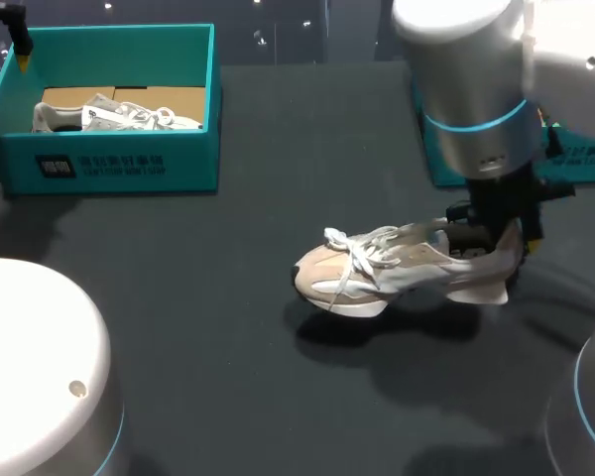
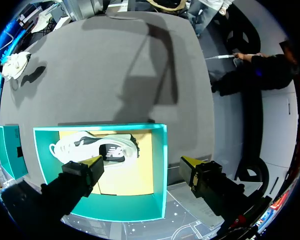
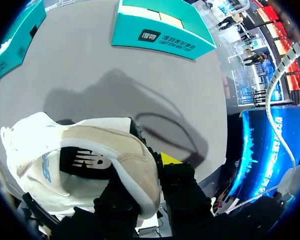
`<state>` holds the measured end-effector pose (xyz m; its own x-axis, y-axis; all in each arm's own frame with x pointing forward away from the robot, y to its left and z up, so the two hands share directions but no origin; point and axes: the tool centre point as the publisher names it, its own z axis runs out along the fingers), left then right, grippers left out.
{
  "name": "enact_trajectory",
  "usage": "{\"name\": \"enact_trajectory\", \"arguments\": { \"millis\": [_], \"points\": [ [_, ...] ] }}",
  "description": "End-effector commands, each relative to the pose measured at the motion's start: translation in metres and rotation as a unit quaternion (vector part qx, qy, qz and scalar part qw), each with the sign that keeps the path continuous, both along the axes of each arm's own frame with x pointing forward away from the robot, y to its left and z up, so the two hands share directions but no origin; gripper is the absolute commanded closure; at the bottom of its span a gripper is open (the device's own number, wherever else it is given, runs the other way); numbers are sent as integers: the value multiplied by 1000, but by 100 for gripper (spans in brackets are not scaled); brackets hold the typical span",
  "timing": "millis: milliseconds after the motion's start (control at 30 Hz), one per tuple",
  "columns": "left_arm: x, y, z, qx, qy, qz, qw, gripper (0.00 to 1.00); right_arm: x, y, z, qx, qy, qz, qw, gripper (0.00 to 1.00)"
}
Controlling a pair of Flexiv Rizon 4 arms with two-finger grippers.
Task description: Take the shoe out of the shoebox, open the shoe tongue, remove and reinsert the insole, then place the shoe into the shoebox
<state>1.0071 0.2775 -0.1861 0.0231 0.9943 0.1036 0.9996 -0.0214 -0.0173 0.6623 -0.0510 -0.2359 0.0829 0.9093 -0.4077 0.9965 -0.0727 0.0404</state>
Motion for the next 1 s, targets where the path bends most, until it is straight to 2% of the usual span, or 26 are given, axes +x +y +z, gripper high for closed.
{"name": "enact_trajectory", "arguments": {
  "millis": [33, 200, 467, 1000],
  "points": [
    [-1, 1, 0, 0, -1, -1, 1000, 0, -8, 4, -17, 4, -3, 3, 1000, 100],
    [-1, 1, 0, 0, -1, -1, 1000, 0, -16, 10, -34, 13, 2, 3, 1000, 100],
    [-1, 1, 0, 0, -1, -1, 1000, 0, -22, 16, -49, 16, -3, -11, 1000, 100],
    [-1, 1, 0, 0, -1, -1, 1000, 0, -10, 34, -90, 24, 11, -18, 999, 100]
  ]
}}
